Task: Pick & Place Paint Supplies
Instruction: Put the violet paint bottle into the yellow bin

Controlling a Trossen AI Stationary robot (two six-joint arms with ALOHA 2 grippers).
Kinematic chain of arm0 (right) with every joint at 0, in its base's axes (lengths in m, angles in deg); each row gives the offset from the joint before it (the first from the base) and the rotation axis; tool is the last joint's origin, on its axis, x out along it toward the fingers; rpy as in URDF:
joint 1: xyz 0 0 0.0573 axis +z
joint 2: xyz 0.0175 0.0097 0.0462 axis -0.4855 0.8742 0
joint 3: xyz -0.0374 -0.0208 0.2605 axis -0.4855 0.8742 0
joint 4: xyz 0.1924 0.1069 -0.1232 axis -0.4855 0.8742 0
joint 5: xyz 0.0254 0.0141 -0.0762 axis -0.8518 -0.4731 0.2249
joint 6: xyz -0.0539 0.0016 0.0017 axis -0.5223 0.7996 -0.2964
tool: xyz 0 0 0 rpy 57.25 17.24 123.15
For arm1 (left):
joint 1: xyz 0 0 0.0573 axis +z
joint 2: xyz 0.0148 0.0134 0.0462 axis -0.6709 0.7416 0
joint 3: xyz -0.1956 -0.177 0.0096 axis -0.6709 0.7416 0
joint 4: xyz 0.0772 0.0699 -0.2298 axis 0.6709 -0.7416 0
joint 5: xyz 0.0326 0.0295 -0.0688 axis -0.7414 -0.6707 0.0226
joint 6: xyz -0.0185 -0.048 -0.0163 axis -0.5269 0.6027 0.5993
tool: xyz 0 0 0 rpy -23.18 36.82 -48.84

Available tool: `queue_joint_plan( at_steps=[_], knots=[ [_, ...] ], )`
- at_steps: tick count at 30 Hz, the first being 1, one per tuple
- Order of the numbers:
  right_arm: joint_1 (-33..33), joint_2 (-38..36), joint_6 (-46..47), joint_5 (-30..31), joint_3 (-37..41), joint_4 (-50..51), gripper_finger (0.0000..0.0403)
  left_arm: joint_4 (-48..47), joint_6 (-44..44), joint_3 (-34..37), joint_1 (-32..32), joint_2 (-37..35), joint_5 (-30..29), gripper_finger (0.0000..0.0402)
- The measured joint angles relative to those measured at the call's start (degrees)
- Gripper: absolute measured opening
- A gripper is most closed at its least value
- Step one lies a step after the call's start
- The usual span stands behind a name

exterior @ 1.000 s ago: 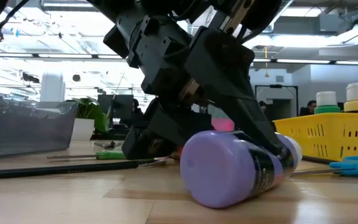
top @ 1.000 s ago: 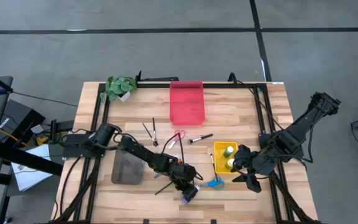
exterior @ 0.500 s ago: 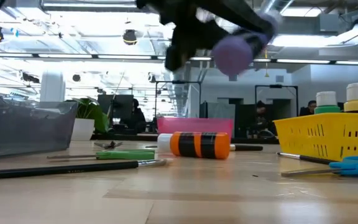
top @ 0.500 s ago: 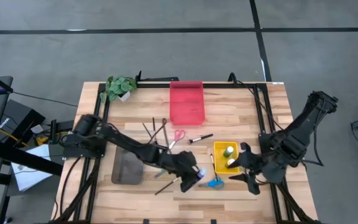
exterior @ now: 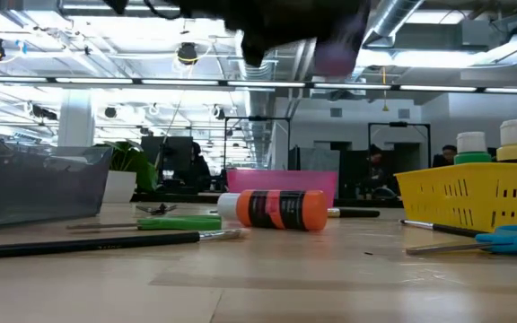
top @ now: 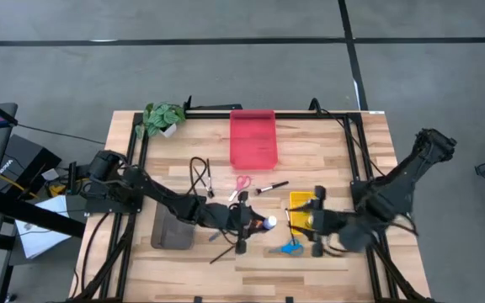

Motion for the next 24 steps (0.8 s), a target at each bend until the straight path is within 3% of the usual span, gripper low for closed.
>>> queue_joint_plan(
  at_steps=[8, 13, 19, 24],
  knots=[
    [-15.19, 0.74, 1.1, -24.03, -1.29, -0.74, 0.0191, 1.2, -2.91, 0.64, 1.76, 0.31, -0.21, 0.0106],
    [-22.33, 0.79, 1.26, -35.54, -1.31, -0.49, 0.0191, 1.96, -4.24, 0.64, 1.76, 0.31, 0.0, 0.0106],
    [-25.31, 3.84, 1.64, -43.52, -1.49, -2.49, 0.0191, 1.37, -4.53, 0.66, 2.39, 0.36, 0.43, 0.0106],
    [-25.18, 6.31, 1.53, -45.12, -2.01, -2.33, 0.0191, 1.66, -4.2, 0.72, 3.13, 0.44, 0.11, 0.0106]
  ],
)
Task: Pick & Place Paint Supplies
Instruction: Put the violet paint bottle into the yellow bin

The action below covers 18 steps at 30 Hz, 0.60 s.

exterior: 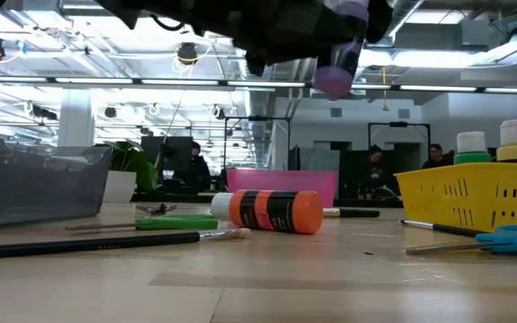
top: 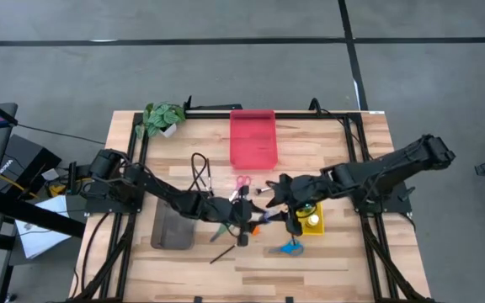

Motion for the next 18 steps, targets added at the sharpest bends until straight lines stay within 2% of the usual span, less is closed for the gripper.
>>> queue_joint_plan(
  at_steps=[10, 18],
  knots=[
    [1.63, -0.29, -0.5, 0.96, -0.86, 1.86, 0.0192, 1.7, 0.48, -0.3, 0.53, -0.19, -0.1, 0.0106],
    [3.22, -0.27, -1.84, 5.26, -0.94, 2.55, 0.019, 1.98, 4.81, -0.23, 0.49, -0.19, -0.13, 0.0106]
  ],
)
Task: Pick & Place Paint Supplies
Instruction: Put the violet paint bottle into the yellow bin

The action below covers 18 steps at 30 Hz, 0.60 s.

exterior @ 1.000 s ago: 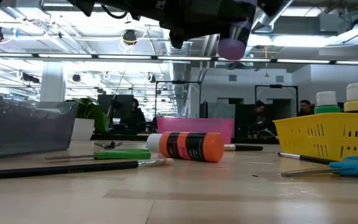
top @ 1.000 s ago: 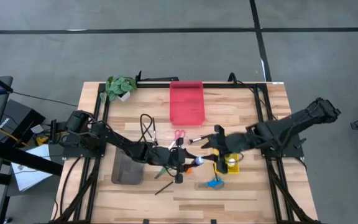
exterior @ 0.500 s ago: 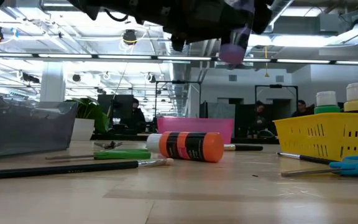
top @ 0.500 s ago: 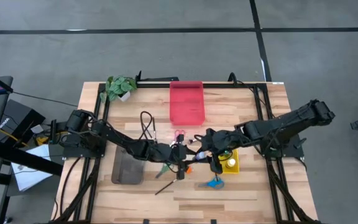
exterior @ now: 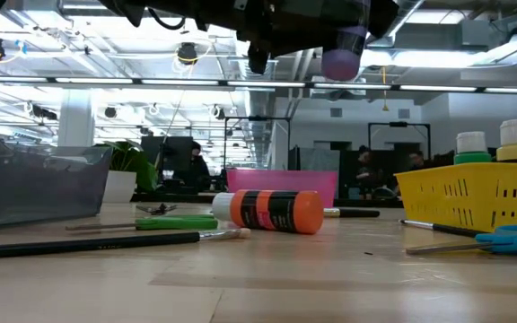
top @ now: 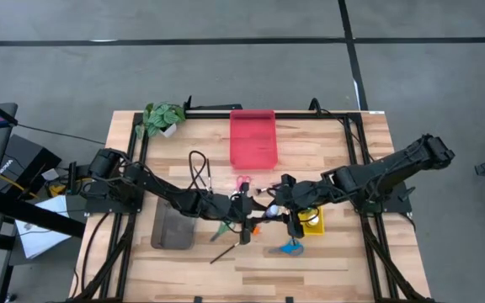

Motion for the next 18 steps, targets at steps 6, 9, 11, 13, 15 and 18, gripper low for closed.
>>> queue_joint_plan(
  at_steps=[6, 9, 11, 13, 15, 18],
  knots=[
    [0.25, 0.0, -1.07, 0.98, 0.0, 0.04, 0.0164, 0.11, 3.02, 0.0, 0.0, 0.0, 0.65, 0.0106],
    [0.25, 0.0, -1.59, 1.0, 0.0, 0.04, 0.0149, 0.07, 3.62, 0.02, -0.02, 0.0, 0.72, 0.0106],
    [0.25, 0.0, -1.92, 1.0, 0.0, 0.02, 0.0145, 0.02, 4.3, 0.02, -0.02, 0.0, 0.72, 0.0106],
    [0.25, 0.0, -1.94, 0.98, 0.02, -0.08, 0.0146, 0.0, 4.58, 0.02, -0.02, 0.0, 0.76, 0.0106],
    [0.25, 0.0, -1.98, 1.1, 0.02, -0.22, 0.0152, 0.03, 4.69, 0.02, -0.02, 0.0, 0.81, 0.0106],
    [0.25, 0.0, -2.35, 1.35, 0.04, -0.22, 0.0156, 0.0, 4.72, 0.02, -0.02, 0.0, 0.81, 0.0106]
  ],
)
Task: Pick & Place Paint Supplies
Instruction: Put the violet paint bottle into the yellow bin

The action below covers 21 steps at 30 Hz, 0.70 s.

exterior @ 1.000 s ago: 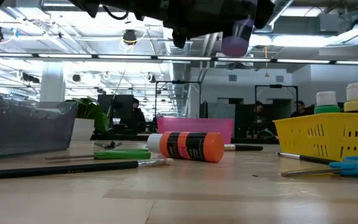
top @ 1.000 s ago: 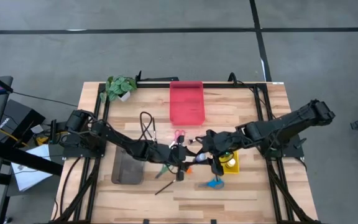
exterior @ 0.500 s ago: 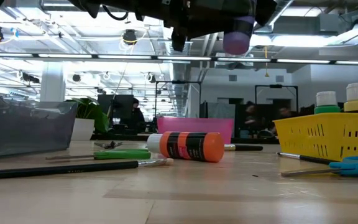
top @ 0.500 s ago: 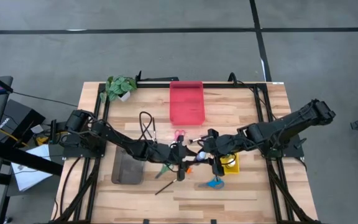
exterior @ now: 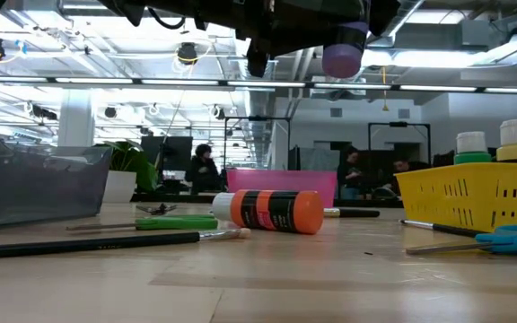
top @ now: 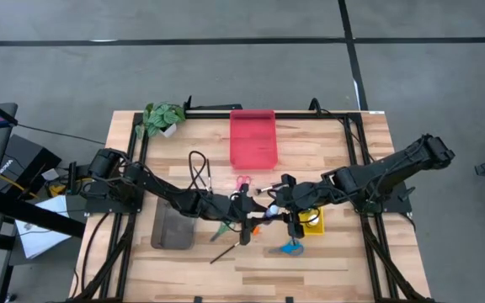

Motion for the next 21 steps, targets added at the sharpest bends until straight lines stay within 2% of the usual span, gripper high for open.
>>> queue_joint_plan(
  at_steps=[6, 15, 21],
  knots=[
    [0.0, 0.0, -0.42, 0.19, 0.04, -0.1, 0.0127, -0.53, 0.34, 0.23, -0.13, 0.0, -0.07, 0.0121],
    [0.31, -1.6, -0.16, 3.5, 0.09, 1.21, 0.0126, -1.88, 1.85, 3.83, 0.02, 0.02, -0.18, 0.0196],
    [0.8, -2.98, 3.12, 5.52, -0.07, 4.8, 0.0126, -1.73, 1.67, 6.27, 0.11, 0.11, -0.86, 0.0218]
  ],
)
